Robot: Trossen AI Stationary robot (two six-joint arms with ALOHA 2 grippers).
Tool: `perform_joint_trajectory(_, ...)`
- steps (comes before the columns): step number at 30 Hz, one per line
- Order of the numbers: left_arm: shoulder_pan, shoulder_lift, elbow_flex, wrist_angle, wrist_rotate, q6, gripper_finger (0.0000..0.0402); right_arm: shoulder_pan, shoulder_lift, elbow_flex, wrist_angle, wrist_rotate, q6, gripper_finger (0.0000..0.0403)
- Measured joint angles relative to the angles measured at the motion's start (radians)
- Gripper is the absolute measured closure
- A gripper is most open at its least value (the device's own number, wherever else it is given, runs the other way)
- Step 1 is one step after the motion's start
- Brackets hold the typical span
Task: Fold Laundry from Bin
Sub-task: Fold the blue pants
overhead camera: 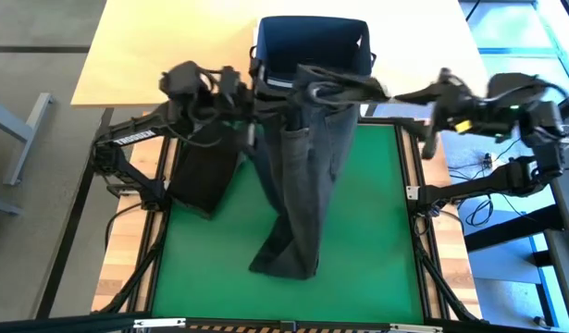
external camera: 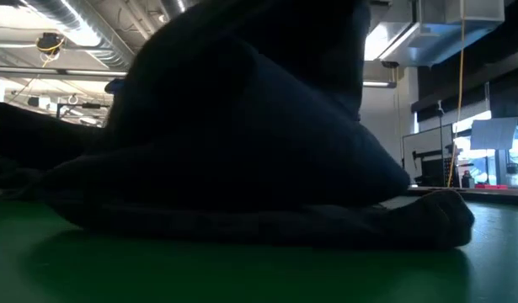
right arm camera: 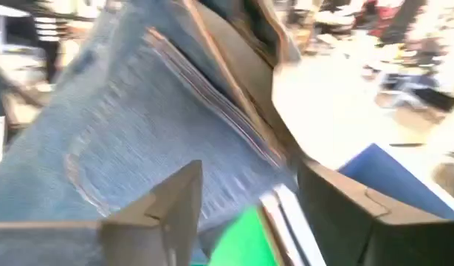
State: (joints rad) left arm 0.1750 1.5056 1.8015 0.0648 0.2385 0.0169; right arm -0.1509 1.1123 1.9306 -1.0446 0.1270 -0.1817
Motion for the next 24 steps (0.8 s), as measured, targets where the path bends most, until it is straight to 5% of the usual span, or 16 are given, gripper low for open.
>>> perform_joint_trajectory(8, -0.011, -0.049, 0.0, 0.0, 0.133, -0.042, 0.0381, -0.001, -0.009, 0.006, -0.069, 0.281, 0.02, 0.0137)
perform_joint_trajectory(20, -0.015, -0.047, 0.0, -0.031, 0.199, -0.069, 0.0381, 0.0, 0.098, -0.035, 0.263, -0.002, -0.07, 0.012)
perform_joint_trajectory(24, -0.023, -0.047, 0.0, -0.029, 0.239, -0.092, 0.0381, 0.0, 0.119, -0.035, 0.351, 0.007, -0.141, 0.0121)
